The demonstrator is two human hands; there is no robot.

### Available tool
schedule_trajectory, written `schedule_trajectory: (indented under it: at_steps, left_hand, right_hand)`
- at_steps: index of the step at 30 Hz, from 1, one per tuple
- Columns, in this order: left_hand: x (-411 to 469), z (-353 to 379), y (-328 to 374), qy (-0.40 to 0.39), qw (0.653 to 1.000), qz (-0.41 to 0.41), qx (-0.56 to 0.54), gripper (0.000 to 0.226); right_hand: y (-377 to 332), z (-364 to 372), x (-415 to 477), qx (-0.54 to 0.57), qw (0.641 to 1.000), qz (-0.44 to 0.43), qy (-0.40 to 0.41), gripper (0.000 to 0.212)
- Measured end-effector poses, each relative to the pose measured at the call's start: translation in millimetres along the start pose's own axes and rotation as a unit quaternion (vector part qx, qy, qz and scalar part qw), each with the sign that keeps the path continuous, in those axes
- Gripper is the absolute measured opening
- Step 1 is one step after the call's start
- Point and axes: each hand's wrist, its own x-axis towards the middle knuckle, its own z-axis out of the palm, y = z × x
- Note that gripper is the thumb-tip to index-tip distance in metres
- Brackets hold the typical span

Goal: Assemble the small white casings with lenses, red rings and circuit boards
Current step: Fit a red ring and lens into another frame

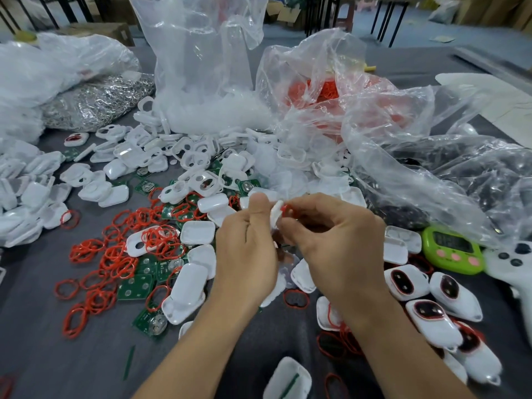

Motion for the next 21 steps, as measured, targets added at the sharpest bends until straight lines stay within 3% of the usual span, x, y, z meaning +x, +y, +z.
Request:
schedule_trajectory:
  at_steps: [3,7,12,16,21]
  left_hand:
    - [-5,0,4,-0.010,0.999,0.030,0.031,0.082]
    - [-1,-2,10,-0.034,0.989,-0.078,-0.119,0.076]
    - [6,-9,18,-0.148,0.911,-0.202,-0.327,0.058]
    - [10,-16,16,-0.269,0.875,-0.202,-0.348,0.049]
    - [13,-18,13,-0.286,0.864,-0.209,-0.357,0.043]
  right_hand:
    - [-3,4,-3,0.004,1.000,0.002,-0.005,0.033]
    - [-4,-3,2,0.013,1.000,0.011,0.020,0.029]
    - [-4,-13,7,-0.018,0.999,-0.006,0.028,0.033]
    - [-4,-17,9,-0.063,0.996,-0.055,0.009,0.029]
    - [-2,-14,5,-0.106,0.989,-0.097,-0.034,0.026]
